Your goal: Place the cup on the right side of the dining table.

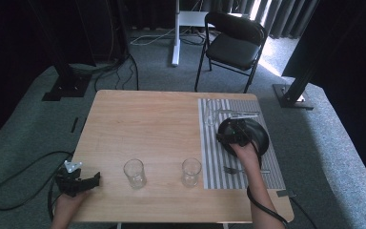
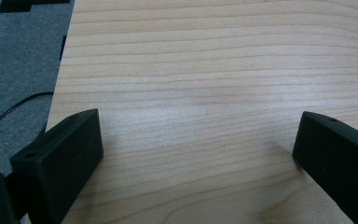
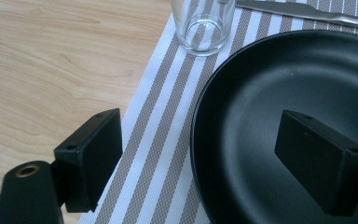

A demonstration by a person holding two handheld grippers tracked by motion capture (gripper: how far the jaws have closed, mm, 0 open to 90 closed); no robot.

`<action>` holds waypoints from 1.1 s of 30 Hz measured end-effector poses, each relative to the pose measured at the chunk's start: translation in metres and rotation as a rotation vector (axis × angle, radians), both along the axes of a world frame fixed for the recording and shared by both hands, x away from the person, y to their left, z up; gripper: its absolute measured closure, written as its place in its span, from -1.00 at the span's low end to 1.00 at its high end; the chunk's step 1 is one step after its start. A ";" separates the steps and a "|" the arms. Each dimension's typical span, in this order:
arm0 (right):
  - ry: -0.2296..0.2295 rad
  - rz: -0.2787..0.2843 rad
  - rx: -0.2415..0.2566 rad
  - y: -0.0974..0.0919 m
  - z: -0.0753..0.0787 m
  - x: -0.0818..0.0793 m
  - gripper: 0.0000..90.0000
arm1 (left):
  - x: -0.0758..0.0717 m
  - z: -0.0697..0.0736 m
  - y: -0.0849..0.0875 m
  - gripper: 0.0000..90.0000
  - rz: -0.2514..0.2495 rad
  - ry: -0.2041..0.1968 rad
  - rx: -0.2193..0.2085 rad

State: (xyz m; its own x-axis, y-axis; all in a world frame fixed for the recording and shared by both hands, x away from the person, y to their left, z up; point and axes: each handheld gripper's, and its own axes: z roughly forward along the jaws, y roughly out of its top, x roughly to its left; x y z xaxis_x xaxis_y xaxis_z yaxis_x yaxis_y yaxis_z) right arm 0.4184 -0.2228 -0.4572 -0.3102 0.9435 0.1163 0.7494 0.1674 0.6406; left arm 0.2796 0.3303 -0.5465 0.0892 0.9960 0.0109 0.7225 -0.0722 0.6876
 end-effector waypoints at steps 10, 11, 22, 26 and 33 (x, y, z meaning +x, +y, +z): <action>-0.008 -0.020 0.012 -0.009 -0.010 -0.021 -0.68 | 0.000 0.000 0.000 -0.96 0.000 0.000 0.000; -0.007 -0.019 0.023 -0.011 -0.013 -0.025 -0.68 | 0.000 0.000 0.000 -0.96 0.000 0.000 0.000; -0.024 -0.042 0.032 -0.022 -0.021 -0.045 -0.68 | 0.000 0.000 0.000 -0.96 0.000 0.000 0.000; -0.028 -0.053 0.039 -0.028 -0.025 -0.054 -0.68 | 0.000 0.000 0.000 -0.96 0.000 0.000 0.000; -0.025 -0.062 0.029 -0.036 -0.030 -0.066 -0.68 | 0.000 0.000 0.000 -0.96 0.000 0.000 0.000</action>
State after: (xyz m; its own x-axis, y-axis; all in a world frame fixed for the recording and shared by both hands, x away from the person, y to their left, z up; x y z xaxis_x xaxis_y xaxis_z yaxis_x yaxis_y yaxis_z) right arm 0.3523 -0.2589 -0.4874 -0.2543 0.9574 0.1366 0.7415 0.1024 0.6631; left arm 0.2796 0.3303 -0.5465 0.0893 0.9959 0.0110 0.7225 -0.0724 0.6875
